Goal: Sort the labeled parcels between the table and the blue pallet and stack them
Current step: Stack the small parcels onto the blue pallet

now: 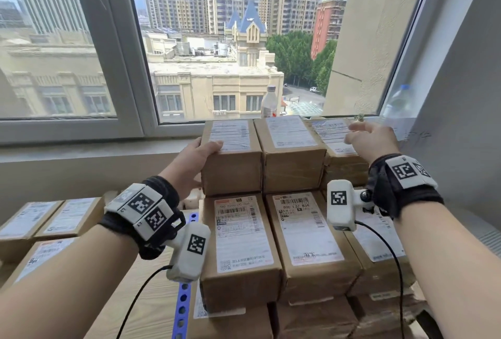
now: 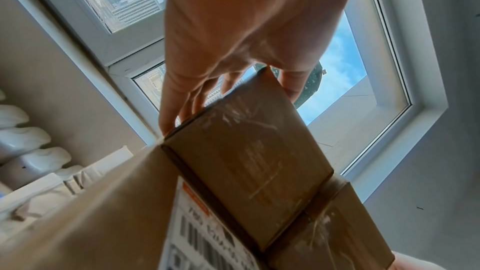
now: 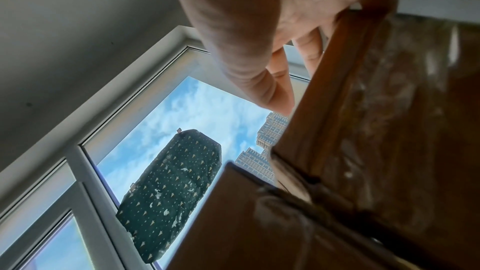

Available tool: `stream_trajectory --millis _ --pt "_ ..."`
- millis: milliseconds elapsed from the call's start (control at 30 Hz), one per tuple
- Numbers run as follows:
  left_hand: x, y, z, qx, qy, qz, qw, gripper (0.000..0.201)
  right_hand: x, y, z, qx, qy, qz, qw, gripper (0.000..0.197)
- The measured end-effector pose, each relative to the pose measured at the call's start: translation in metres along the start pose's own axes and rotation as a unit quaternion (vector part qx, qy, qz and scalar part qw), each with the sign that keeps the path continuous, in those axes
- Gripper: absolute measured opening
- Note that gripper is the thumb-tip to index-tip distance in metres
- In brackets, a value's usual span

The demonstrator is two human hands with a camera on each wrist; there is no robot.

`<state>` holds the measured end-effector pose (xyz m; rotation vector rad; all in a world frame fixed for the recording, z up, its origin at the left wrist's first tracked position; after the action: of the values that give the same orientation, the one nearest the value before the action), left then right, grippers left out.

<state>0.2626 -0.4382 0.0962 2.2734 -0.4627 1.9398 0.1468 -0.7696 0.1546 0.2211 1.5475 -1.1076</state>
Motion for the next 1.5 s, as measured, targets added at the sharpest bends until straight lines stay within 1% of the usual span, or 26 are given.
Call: stream_trajectory --millis 133,267,367,433,500,567,633,667,733,833,867,1000,1100,1167,1233,1267,1367,1433,1500 --pt "0.001 0.004 -0.001 -0.012 0.002 0.013 1.0 0.035 -0.001 0.0 0.001 -0.001 -0.003 0.011 1.0 0.031" --pt "0.001 0.003 -0.002 -0.013 -0.003 0.013 1.0 0.035 -0.003 -0.003 -0.002 0.008 -0.009 -0.002 1.0 0.03" --pt "0.002 0.002 -0.003 -0.014 -0.005 0.011 1.0 0.034 -0.015 -0.011 -0.008 0.04 -0.036 -0.025 0.998 0.03" --pt "0.002 0.0 -0.005 -0.009 -0.009 0.012 1.0 0.035 -0.03 -0.011 -0.014 0.046 -0.07 -0.03 0.996 0.03" --pt "0.004 -0.004 -0.006 0.002 -0.005 0.023 1.0 0.043 -0.045 -0.008 -0.018 0.042 -0.104 -0.022 0.993 0.029" --pt "0.008 -0.012 -0.008 0.025 0.006 0.042 0.999 0.054 -0.056 -0.002 -0.023 0.029 -0.123 -0.003 0.992 0.027" --pt "0.015 -0.021 -0.012 0.049 0.019 0.055 0.997 0.056 -0.065 0.006 -0.031 0.008 -0.135 0.027 0.99 0.026" --pt "0.019 -0.025 -0.015 0.057 0.028 0.058 0.996 0.051 -0.071 0.012 -0.036 -0.003 -0.144 0.044 0.989 0.025" --pt "0.03 -0.031 -0.022 0.068 0.045 0.053 0.995 0.038 -0.082 0.026 -0.05 -0.032 -0.164 0.075 0.983 0.023" --pt "0.041 -0.038 -0.033 0.076 0.066 0.035 0.994 0.009 -0.096 0.054 -0.076 -0.092 -0.182 0.128 0.971 0.019" --pt "0.042 -0.039 -0.037 0.079 0.072 0.027 0.994 0.005 -0.1 0.063 -0.085 -0.112 -0.186 0.144 0.965 0.018" --pt "0.037 -0.047 -0.047 0.094 0.075 0.007 0.993 0.009 -0.116 0.097 -0.123 -0.181 -0.213 0.185 0.942 0.019" --pt "0.026 -0.058 -0.052 0.114 0.07 0.0 0.991 0.01 -0.122 0.117 -0.146 -0.218 -0.225 0.199 0.929 0.019" --pt "0.019 -0.068 -0.058 0.127 0.07 -0.002 0.989 0.016 -0.125 0.128 -0.158 -0.236 -0.233 0.199 0.922 0.018" --pt "0.013 -0.08 -0.066 0.146 0.069 -0.001 0.987 0.025 -0.129 0.139 -0.17 -0.258 -0.238 0.205 0.914 0.018" --pt "0.01 -0.087 -0.071 0.156 0.067 0.0 0.986 0.025 -0.131 0.145 -0.177 -0.271 -0.239 0.21 0.908 0.018" --pt "-0.002 -0.112 -0.086 0.189 0.056 0.002 0.98 0.016 -0.144 0.163 -0.196 -0.306 -0.253 0.222 0.891 0.018" --pt "-0.013 -0.131 -0.098 0.215 0.046 0.015 0.975 0.019 -0.152 0.175 -0.21 -0.325 -0.262 0.226 0.88 0.019" --pt "-0.027 -0.15 -0.106 0.227 0.035 0.03 0.973 0.022 -0.157 0.191 -0.223 -0.342 -0.262 0.226 0.874 0.019"
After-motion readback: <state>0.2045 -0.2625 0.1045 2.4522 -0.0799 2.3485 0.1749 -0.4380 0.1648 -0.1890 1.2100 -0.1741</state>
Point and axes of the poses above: each hand's wrist, its own z-axis towards the middle knuckle, its own y-axis out of the palm, x = y × z, the point moved 10 cm from there along z, towards the middle knuckle
